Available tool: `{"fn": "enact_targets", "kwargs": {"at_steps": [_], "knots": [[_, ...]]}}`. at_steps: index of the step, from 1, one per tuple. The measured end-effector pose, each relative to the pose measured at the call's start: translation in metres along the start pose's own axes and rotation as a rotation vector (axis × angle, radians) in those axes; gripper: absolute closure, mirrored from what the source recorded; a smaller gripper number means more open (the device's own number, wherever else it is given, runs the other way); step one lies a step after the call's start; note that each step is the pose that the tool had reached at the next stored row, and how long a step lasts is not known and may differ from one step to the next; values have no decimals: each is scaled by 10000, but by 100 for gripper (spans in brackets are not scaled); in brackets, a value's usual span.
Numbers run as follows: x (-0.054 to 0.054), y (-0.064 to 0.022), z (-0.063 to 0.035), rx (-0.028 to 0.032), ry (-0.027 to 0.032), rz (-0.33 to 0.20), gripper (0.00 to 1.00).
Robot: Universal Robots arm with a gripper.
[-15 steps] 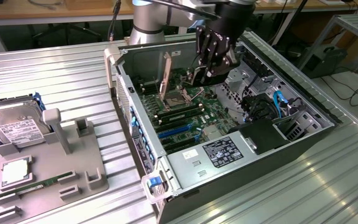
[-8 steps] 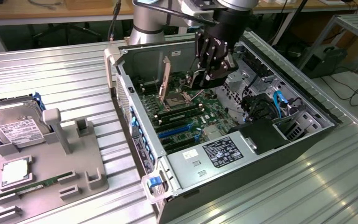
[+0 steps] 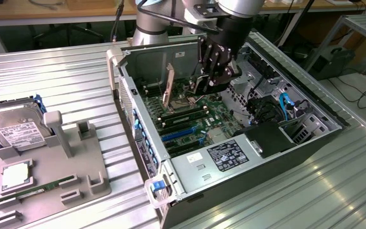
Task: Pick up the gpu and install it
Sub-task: 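Insert the gpu into the slot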
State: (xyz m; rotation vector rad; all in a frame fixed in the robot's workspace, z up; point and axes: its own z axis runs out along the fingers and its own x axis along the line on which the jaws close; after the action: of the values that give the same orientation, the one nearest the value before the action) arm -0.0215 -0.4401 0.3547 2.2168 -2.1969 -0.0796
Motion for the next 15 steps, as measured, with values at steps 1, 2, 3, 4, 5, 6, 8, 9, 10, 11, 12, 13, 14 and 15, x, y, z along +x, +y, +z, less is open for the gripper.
{"fn": "enact_targets", "kwargs": {"at_steps": [1, 2, 3, 4, 5, 6, 8, 9, 10, 11, 12, 13, 14, 15], "knots": [[1, 0, 13, -1, 2, -69, 73], [2, -1, 26, -3, 7, -156, 73], [2, -1, 39, -5, 9, -218, 73], [2, -2, 52, -6, 11, -284, 73], [3, -3, 69, -8, 17, -363, 73], [3, -4, 86, -9, 20, -434, 73], [4, -5, 122, -12, 25, -550, 73], [4, -6, 138, -20, 25, -565, 73], [5, -6, 154, -32, 26, -578, 73], [5, -7, 171, -36, 27, -598, 73], [6, -8, 184, -37, 29, -628, 73], [8, -8, 191, -38, 30, -658, 73], [10, -7, 195, -39, 32, -682, 73], [11, -7, 198, -39, 33, -690, 73]]}}
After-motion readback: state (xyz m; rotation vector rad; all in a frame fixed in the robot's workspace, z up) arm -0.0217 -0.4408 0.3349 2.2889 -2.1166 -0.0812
